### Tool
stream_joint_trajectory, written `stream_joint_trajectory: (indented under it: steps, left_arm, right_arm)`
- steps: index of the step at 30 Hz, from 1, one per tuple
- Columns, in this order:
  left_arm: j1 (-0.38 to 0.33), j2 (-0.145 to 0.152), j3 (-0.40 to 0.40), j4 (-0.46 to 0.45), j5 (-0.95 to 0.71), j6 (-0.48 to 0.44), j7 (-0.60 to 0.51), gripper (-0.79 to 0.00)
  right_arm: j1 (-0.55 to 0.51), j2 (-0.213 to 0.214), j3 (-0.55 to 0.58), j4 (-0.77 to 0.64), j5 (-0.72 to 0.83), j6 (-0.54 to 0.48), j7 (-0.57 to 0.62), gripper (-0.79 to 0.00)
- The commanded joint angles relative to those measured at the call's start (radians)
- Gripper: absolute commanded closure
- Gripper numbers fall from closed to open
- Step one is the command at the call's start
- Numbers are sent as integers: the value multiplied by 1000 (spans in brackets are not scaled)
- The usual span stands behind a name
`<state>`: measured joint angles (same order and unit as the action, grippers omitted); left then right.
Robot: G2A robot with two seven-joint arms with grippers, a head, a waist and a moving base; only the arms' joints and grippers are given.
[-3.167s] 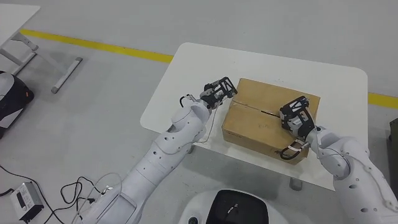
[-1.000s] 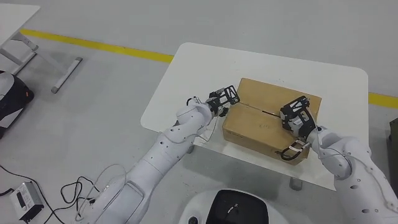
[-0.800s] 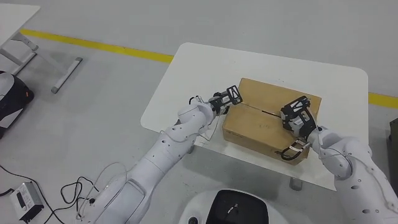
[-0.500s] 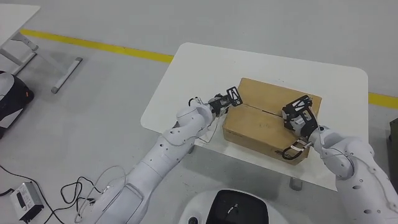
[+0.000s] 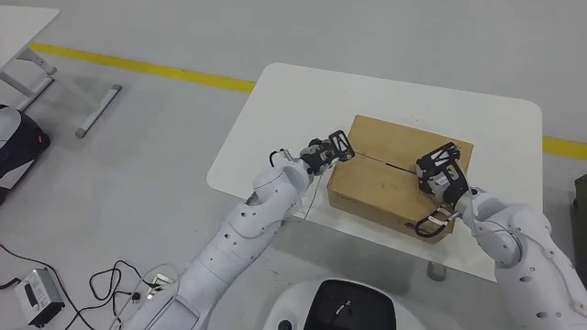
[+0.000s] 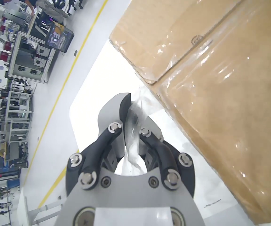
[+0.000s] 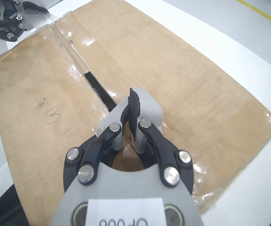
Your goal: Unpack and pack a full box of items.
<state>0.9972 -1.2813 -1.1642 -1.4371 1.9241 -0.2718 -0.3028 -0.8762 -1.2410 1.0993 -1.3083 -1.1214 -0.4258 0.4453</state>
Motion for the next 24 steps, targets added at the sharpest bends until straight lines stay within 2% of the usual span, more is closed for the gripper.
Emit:
stream_joint_trajectory:
  steps: [1,11,24]
  left_arm:
    - [-9,-3,7,-2,2,7,2,0]
    - [-36,-12,32,-4,45,62,24,0]
    - [-95,-28,55,1,30,73,53,0]
  right_arm:
    - [-1,0,-1,-3,-2,-1,2,0]
    - [-9,2,4,-15,-4,-1,5,0]
    - [-5,1,4,-14,-1,-3,2,0]
